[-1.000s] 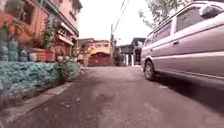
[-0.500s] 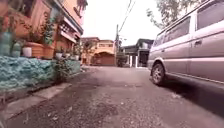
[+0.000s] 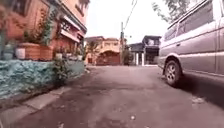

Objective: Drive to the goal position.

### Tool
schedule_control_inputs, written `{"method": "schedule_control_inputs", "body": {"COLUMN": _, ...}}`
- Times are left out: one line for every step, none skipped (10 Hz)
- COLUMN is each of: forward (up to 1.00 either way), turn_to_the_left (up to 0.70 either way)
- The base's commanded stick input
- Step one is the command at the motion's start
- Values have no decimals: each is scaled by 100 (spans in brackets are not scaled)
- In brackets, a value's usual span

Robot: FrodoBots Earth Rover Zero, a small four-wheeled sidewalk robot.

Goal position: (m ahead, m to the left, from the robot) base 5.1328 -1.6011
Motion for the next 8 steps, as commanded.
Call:
{"method": "schedule_control_inputs", "body": {"forward": 85, "turn_to_the_left": -25}}
{"method": "schedule_control_inputs", "body": {"forward": 85, "turn_to_the_left": -25}}
{"method": "schedule_control_inputs", "body": {"forward": 85, "turn_to_the_left": -25}}
{"method": "schedule_control_inputs", "body": {"forward": 85, "turn_to_the_left": -25}}
{"method": "schedule_control_inputs", "body": {"forward": 85, "turn_to_the_left": -22}}
{"method": "schedule_control_inputs", "body": {"forward": 85, "turn_to_the_left": -15}}
{"method": "schedule_control_inputs", "body": {"forward": 85, "turn_to_the_left": 7}}
{"method": "schedule_control_inputs", "body": {"forward": 85, "turn_to_the_left": 9}}
